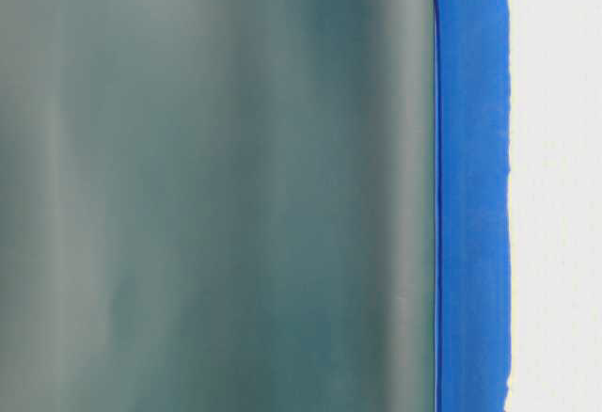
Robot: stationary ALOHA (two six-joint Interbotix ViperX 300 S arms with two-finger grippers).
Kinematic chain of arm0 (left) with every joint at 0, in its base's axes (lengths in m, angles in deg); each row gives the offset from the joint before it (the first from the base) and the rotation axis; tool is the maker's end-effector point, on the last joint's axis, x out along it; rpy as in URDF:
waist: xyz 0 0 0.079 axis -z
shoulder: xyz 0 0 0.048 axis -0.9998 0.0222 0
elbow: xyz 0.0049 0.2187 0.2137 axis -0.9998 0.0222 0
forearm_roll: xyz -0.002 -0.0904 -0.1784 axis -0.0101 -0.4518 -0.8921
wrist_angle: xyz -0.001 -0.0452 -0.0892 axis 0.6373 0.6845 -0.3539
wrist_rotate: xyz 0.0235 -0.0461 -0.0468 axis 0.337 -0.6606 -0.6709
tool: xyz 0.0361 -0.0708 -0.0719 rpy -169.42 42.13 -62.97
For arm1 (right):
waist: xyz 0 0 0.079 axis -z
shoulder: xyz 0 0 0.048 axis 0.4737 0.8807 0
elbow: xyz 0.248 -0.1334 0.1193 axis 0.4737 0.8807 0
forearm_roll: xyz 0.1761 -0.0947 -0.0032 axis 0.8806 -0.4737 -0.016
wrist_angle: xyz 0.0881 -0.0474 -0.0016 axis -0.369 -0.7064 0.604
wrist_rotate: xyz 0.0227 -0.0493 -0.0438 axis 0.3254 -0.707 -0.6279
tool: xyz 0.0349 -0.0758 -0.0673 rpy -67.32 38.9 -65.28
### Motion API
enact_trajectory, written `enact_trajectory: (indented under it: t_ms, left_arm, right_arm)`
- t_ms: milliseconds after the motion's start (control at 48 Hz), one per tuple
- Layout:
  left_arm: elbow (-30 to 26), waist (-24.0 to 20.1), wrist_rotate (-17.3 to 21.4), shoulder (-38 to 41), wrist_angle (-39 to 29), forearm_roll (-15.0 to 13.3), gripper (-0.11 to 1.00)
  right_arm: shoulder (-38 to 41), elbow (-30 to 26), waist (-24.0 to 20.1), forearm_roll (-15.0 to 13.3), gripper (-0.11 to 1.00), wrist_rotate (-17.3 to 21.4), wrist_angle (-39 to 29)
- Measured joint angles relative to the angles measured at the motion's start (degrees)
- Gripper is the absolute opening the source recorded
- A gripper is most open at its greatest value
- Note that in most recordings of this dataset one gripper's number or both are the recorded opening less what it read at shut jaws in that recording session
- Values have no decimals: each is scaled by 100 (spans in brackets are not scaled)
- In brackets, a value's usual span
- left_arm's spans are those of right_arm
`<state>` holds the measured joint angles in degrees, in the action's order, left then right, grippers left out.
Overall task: Fold the yellow towel.
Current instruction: 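Move both grippers to the towel's top corners and pinch them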
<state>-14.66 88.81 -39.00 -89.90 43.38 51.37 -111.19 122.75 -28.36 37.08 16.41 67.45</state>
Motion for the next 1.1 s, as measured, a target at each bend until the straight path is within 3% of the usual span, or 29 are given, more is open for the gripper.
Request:
enact_trajectory:
  t_ms: [146,542,646,813,917,1105]
  left_arm:
    - [0,-202,35,132,-79,-211,0]
    - [114,-1195,35,1468,-141,-237,2]
    - [114,-1336,-18,1925,-35,-264,20]
    - [132,-1679,-105,2795,229,-290,70]
    - [123,-1872,-123,3313,439,-299,89]
    - [35,-2320,-123,4096,659,-299,81]
  right_arm:
    - [149,0,193,44,0,62,-141]
    - [1178,18,1230,387,2,308,-369]
    - [1661,18,1529,475,25,369,-360]
    - [2514,18,2013,606,74,378,-308]
    - [3059,18,2259,633,71,378,-211]
    - [3955,9,2470,712,69,378,185]
